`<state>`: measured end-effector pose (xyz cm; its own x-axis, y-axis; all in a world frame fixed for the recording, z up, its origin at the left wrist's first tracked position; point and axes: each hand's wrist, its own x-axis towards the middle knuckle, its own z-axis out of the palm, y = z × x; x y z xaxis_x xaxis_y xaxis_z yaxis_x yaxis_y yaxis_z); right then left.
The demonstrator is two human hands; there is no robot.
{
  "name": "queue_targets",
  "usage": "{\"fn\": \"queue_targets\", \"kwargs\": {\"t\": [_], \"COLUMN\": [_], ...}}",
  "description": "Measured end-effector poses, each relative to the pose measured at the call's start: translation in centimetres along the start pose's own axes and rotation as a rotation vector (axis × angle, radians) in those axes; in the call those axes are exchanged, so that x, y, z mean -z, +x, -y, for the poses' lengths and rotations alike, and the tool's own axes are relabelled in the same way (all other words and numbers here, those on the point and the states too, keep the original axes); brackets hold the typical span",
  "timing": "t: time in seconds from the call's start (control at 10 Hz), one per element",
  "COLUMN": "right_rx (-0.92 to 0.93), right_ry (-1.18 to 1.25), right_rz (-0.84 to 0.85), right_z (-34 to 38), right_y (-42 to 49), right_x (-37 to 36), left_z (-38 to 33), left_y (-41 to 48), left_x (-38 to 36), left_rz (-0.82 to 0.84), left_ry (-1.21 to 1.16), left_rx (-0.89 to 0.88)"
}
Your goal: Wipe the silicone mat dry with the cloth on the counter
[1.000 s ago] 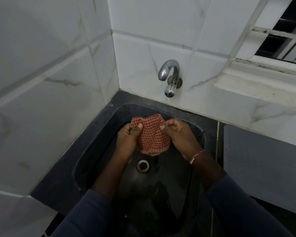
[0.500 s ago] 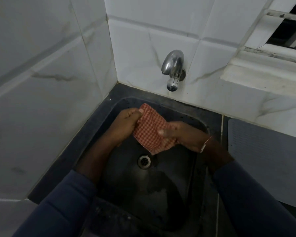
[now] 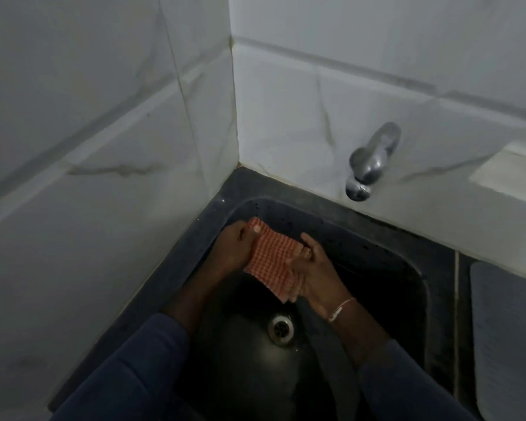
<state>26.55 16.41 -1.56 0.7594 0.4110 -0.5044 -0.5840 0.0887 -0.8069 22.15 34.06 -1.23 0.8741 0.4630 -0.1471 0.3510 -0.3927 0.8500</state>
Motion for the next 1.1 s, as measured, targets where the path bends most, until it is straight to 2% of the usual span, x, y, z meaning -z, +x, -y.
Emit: {"fn": "queue_targets", "kwargs": {"t": [0.1,0.3,0.4,0.5,0.6,0.7,0.8,0.9,1.0,1.1], "right_rx": [0.139,0.378,0.371,0.564,0.720,0.636,0.562,0.498,0.480,0.523], "right_ry": [-0.205,-0.255,-0.415,-1.022,-1.424,-1.655,-1.727,-1.775,-1.743,-1.723], "right_rz": [-0.153,-0.084,-0.106,-0.325,-0.210,-0.053,-0.023,0.020,0.047,0.008], "right_z": [0.8,4.7,5.4,3.6,1.9,1.5,1.9,2.5,4.0,4.5], "right_y": [3.2,10.6,14.2,15.8,16.3,17.0,17.4,17.0,15.3,11.7], "right_x": [-2.2,-6.9,-7.4,-6.3,-5.9,-5.5,-5.0,-5.3,-5.1,-3.7], "left_z": [1.5,-2.2,-2.3,0.3,3.3,4.7,5.1,5.0,3.9,1.1], "left_y": [4.2,12.9,15.4,16.2,17.2,17.6,17.8,18.0,18.0,15.4], "left_x": [0.9,4.4,3.7,1.5,0.7,0.5,0.3,0.7,1.2,1.2], "left_rz": [-0.010,-0.211,-0.222,0.059,0.137,0.129,0.102,0.135,0.163,0.228], "left_ry": [0.136,0.356,0.572,0.723,0.854,0.883,0.866,0.893,0.812,0.751], "left_rx": [0.001,-0.209,-0.329,-0.419,-0.382,-0.388,-0.437,-0.409,-0.385,-0.366]}}
